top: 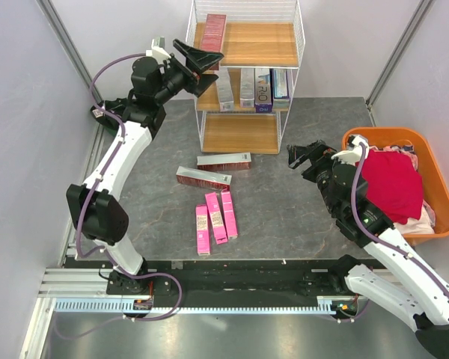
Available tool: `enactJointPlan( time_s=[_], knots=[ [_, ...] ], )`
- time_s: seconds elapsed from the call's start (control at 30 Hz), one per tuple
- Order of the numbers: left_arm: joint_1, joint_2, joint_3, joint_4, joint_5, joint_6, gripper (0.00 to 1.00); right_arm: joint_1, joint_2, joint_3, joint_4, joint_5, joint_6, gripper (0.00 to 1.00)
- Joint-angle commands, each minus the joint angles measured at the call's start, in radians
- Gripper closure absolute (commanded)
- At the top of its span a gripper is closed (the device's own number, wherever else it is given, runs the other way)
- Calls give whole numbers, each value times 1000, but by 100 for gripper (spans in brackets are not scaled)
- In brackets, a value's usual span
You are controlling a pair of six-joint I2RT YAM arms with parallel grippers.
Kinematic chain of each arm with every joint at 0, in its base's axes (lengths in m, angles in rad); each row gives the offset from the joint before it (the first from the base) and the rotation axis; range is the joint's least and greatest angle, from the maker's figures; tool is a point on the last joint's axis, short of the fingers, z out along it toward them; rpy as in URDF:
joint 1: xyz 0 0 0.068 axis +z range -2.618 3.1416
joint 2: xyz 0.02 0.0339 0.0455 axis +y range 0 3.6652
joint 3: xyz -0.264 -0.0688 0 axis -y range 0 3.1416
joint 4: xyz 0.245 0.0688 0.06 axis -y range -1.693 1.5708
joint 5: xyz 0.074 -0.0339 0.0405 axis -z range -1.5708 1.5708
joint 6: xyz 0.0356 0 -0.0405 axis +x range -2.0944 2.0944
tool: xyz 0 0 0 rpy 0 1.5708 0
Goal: Place and organize the toothpastes onto the shelf
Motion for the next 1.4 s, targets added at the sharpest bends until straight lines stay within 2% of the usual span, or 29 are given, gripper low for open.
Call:
enactJointPlan(
  time_s=[0.0,0.17,0.27,0.53,0.7,0.83,1.1,1.37],
  knots=[
    [-12,-115,-39,2,28,103,0,-1,-4,34,8,-15,0,2],
    [-38,-235,-177,-23,23,184,0,-1,-5,27,7,-25,-1,2],
    [-43,-351,-318,-33,16,260,0,-1,4,23,8,-28,-4,2],
    [-41,-638,-657,-372,-109,555,0,-1,44,3,7,-72,-18,2],
    [-43,-680,-839,-483,-222,744,0,1,84,-11,11,-117,-27,2],
    [-43,-628,-846,-527,-308,854,0,-2,107,-8,17,-127,-40,2],
    [-50,-441,-711,-515,-368,931,0,-1,125,3,14,-141,-60,2],
    [-153,-298,-582,-514,-524,1114,0,-4,134,8,10,-133,-80,2]
  ],
)
